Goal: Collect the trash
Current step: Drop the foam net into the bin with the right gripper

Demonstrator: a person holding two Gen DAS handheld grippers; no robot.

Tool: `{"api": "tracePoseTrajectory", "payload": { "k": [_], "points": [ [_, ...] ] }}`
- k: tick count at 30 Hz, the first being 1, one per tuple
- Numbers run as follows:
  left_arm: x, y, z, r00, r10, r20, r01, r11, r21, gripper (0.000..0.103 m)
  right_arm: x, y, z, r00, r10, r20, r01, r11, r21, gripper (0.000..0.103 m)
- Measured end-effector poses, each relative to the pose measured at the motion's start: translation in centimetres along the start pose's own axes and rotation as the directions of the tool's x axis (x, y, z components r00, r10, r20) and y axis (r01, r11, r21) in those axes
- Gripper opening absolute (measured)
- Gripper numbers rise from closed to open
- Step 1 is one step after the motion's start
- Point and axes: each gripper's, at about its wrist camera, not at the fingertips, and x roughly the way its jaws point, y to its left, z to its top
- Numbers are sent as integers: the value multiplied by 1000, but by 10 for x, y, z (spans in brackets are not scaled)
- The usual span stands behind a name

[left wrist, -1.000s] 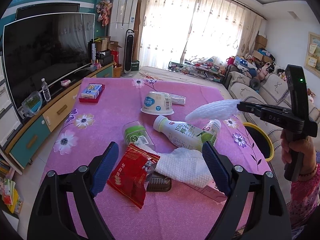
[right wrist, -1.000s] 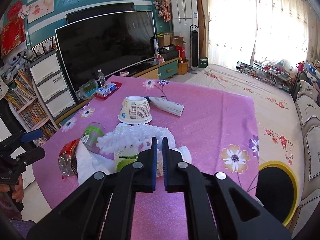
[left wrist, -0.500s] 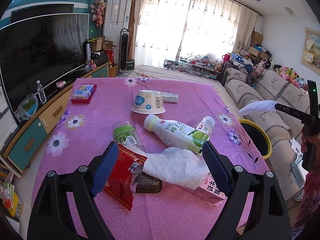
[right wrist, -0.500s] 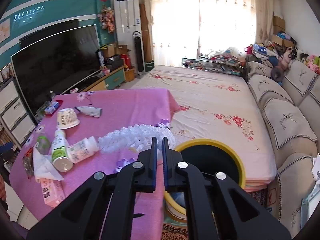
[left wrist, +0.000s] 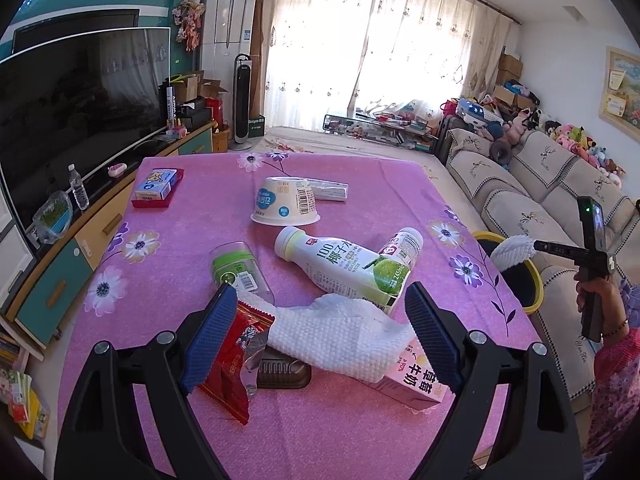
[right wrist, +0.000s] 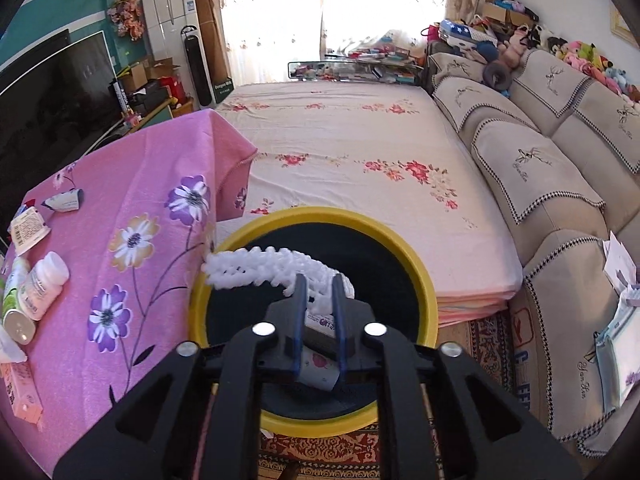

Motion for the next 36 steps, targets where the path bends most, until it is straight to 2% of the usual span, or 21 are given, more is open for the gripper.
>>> {"api": "tracePoseTrajectory", "payload": {
  "k": [1, 6, 10, 17, 27, 36],
  "points": [
    [0, 1, 0, 1000, 1, -1, -1, 1000, 0, 85, 2, -1, -2, 1000, -3, 1, 3, 1000, 7, 31],
    [4, -3, -2, 1000, 2, -16, -2, 1000, 12, 86, -5, 1, -11, 1000, -1, 16, 1, 1000, 6, 32],
    [11, -7, -6, 999, -4, -37, 5, 1000, 23, 86, -20, 8, -15, 999, 0, 39, 0, 1000, -11, 40],
    [34, -25, -19, 993, -43, -106, 51, 996, 74, 86, -36, 15, -24, 998, 14, 53, -13, 999, -35, 43],
    [60, -43, -26, 986, -27, -164, 53, 986, 157, 86, -40, 23, -29, 998, 37, 49, -34, 998, -48, 46],
    [77, -43, -29, 980, -8, -199, 43, 984, 170, 69, -44, 23, -32, 998, 41, 52, -38, 998, -46, 47]
  ]
}}
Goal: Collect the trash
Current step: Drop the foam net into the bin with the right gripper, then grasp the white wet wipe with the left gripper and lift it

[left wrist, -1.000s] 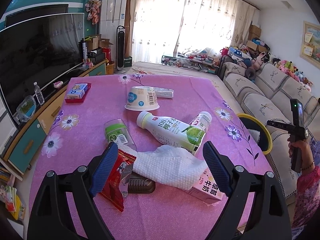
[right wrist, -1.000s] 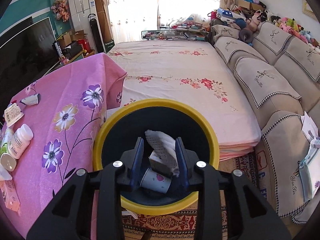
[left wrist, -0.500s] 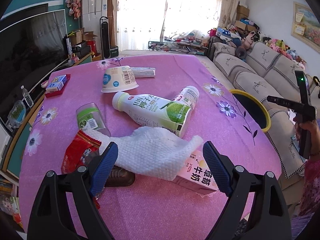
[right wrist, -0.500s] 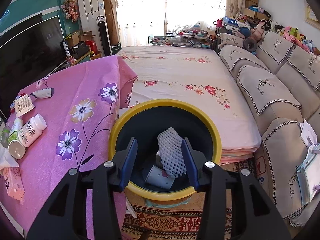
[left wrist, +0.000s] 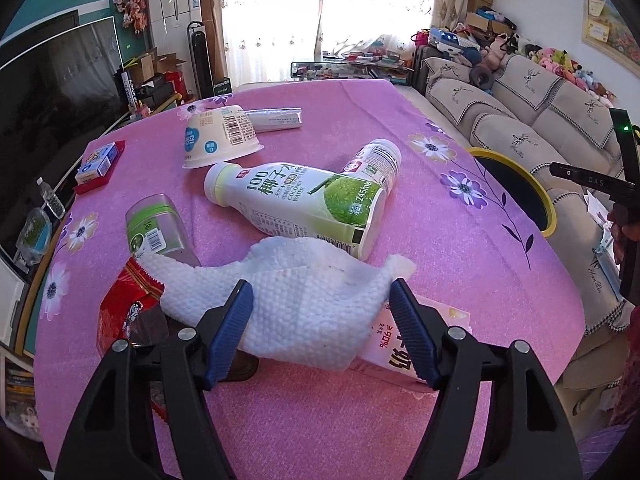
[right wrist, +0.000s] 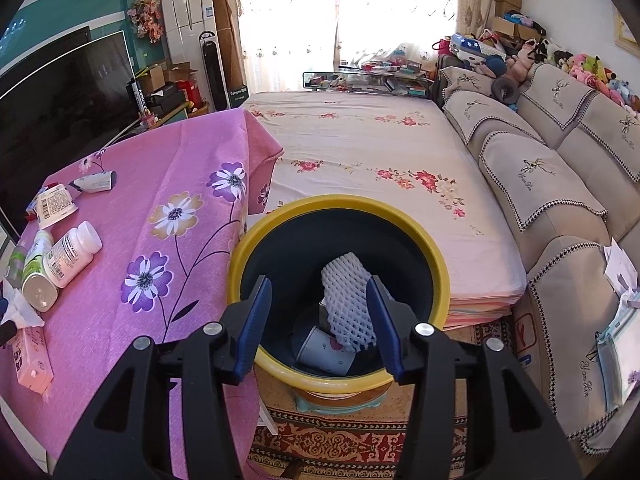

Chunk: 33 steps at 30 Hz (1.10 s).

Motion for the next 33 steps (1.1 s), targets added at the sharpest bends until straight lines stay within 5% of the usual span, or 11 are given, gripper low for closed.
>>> {"api": "tracePoseTrajectory", "payload": {
  "k": [12, 23, 33],
  "points": [
    [-7, 12, 6, 1000, 17, 23, -16, 999, -41, 14, -6, 0, -1, 1000, 8, 15, -7, 1000, -8, 48],
    [-53, 3, 27, 989, 43, 141, -42, 999, -15, 13, -22, -3, -4, 999, -6, 45, 6, 1000, -7, 48],
    [-79, -52, 59, 976, -40, 214, 20, 995, 94, 13, -37, -27, -12, 997, -40, 65, 40, 999, 15, 48]
  ]
}}
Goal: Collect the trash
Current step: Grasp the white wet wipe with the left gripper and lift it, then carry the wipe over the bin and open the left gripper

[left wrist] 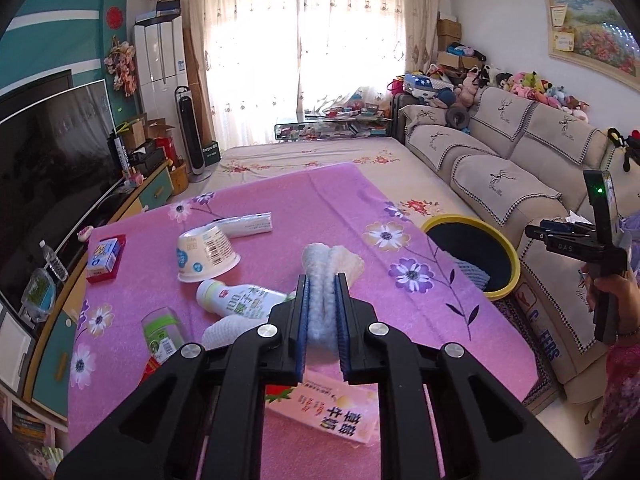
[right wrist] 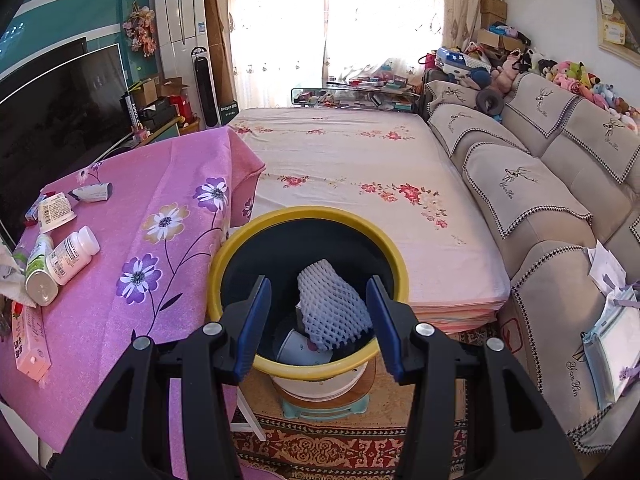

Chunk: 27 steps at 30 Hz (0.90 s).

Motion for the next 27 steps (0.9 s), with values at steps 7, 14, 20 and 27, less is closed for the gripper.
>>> {"api": "tracePoseTrajectory", "payload": {
  "k": [7, 14, 20, 27],
  "points": [
    [32, -62, 32, 995, -104, 1, 104, 994, 36, 13, -10, -34, -7, 999, -32, 16, 32, 999, 26, 48],
    [79, -140, 65, 979, -202, -24, 204, 973, 108, 13, -11, -74, -15, 997, -70, 11, 69, 995, 66, 48],
    [113, -202, 99, 965, -259, -28, 260, 952, 161, 13, -7, -106, -22, 996, -90, -1, 90, 990, 106, 48],
    [137, -255, 139, 964, -267, 8, 259, 940, 221, 13, -6, -129, -29, 994, -107, -11, 108, 985, 137, 48]
  ]
}}
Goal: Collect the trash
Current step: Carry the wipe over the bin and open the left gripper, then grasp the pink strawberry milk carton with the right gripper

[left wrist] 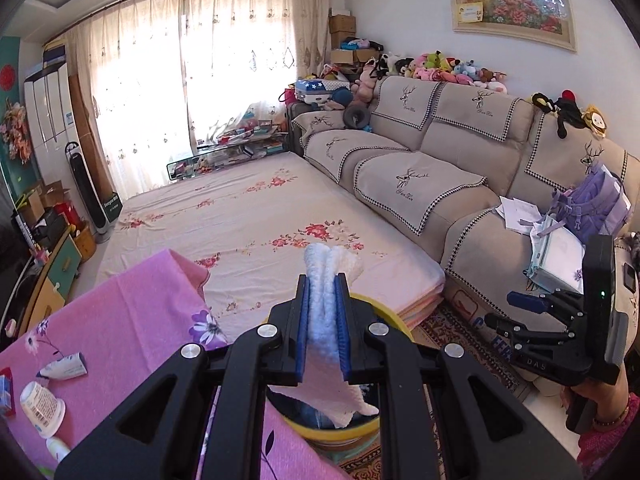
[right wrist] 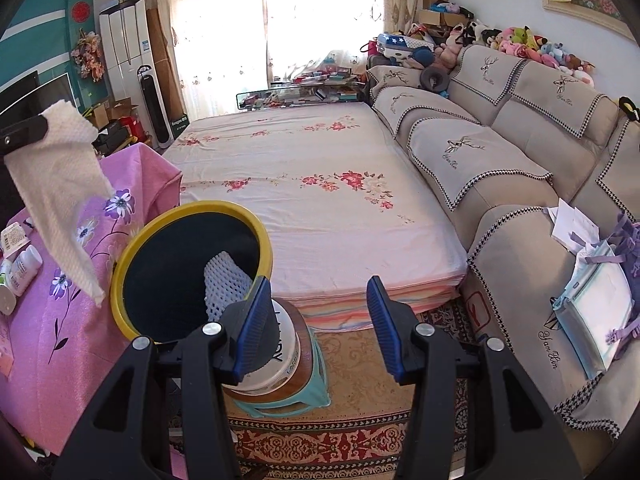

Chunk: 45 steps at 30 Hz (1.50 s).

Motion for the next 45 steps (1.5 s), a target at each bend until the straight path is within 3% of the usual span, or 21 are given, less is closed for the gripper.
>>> {"api": "tracePoseTrajectory", "payload": {
  "k": [5, 14, 15, 17, 19, 21, 31, 35, 38, 45],
  "points": [
    [37, -13, 8, 999, -13, -49, 13, 1000, -6, 13, 2, -5, -1, 1000, -3, -6, 3, 1000, 5, 48],
    [89, -3, -18, 990, -10, -141, 5, 999, -36, 13, 1, 0, 0, 1000, -7, -4, 7, 1000, -7, 48],
    [93, -2, -20, 989, -9, -148, 4, 999, -36, 17, 0, 0, 0, 1000, -7, -5, 7, 1000, -8, 48],
    [100, -2, -22, 988, -3, -156, -2, 999, -32, 35, 1, 1, 0, 1000, -8, -8, 8, 1000, -11, 48],
    [101, -1, -23, 988, -5, -158, 0, 1000, -31, 64, 1, 3, -1, 1000, -8, -13, 8, 1000, -16, 49],
    [97, -2, -23, 989, -15, -145, 11, 999, -32, 71, 1, 6, 0, 1000, -8, -17, 8, 1000, -20, 49],
    [30, 13, -33, 996, -19, -84, 14, 998, -60, 72, -5, 15, 0, 1000, -5, -19, 5, 999, -34, 51],
    [-6, 28, -49, 998, -4, -65, -2, 997, -79, 73, -7, 21, 0, 1000, 2, -20, -2, 999, -42, 52],
    [-41, 47, -70, 999, 16, -49, -21, 993, -113, 79, -11, 35, -1, 999, 26, -19, -27, 998, -55, 55],
    [-139, 132, -150, 983, 173, -68, -185, 952, -244, 83, -10, 118, -1, 989, 141, -43, -146, 972, -185, 56]
  ]
}}
